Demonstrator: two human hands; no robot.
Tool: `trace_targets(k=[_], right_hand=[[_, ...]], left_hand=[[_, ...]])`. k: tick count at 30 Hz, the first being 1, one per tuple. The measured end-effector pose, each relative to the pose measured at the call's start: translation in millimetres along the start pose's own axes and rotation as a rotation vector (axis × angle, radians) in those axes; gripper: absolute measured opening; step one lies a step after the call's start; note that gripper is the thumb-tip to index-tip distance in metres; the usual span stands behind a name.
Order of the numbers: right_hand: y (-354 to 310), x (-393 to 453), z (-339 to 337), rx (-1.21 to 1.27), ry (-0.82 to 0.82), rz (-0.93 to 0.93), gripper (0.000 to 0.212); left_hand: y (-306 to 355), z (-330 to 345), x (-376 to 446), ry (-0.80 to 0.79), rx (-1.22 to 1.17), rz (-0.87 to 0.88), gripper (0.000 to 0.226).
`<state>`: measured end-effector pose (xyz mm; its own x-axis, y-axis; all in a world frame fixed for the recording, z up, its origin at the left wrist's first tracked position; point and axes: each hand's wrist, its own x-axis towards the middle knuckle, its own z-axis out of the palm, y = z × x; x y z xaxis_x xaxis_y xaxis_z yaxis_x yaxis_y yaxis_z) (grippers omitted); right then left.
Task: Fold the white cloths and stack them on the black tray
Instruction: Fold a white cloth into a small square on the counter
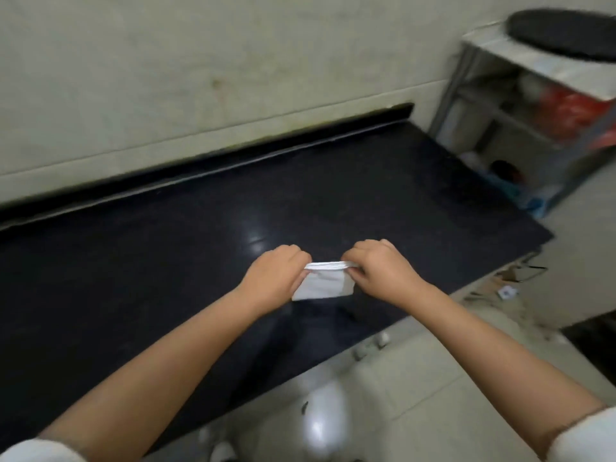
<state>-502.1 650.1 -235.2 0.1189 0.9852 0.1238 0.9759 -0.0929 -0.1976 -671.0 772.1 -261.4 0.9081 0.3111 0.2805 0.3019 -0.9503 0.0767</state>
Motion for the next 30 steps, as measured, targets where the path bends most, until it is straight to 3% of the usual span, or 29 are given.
trace_targets(k=[7,12,16,26,30], right_hand=[[167.6,-28.1,-100.3,-0.069,0.082,0.13,0.022],[277.3,-23.3,-177.2,-0.034,0.066,0.198,0.017],[357.9,-4.1,-235.9,-0.084,0.107,0.208,0.016],[538.2,72.9,-345.2,-0.019,0.236,0.309,0.019],[607.1,110.4,-362.6,0.062,0.275,0.286,0.022]], left_hand=[[98.1,-0.6,178.0,0.014,-0.034,0.093,0.03],[144.3,-6.9,306.8,0.036,-0.176,0.09,0.057],[168.6,-11.5,412.7,0.086,-0.207,0.122,0.026],[204.7,-30.6,647.0,0.124,-0.155,0.063,0.027],[212.3,-24.6,721.7,0.149,-0.107,-0.04,0.027]])
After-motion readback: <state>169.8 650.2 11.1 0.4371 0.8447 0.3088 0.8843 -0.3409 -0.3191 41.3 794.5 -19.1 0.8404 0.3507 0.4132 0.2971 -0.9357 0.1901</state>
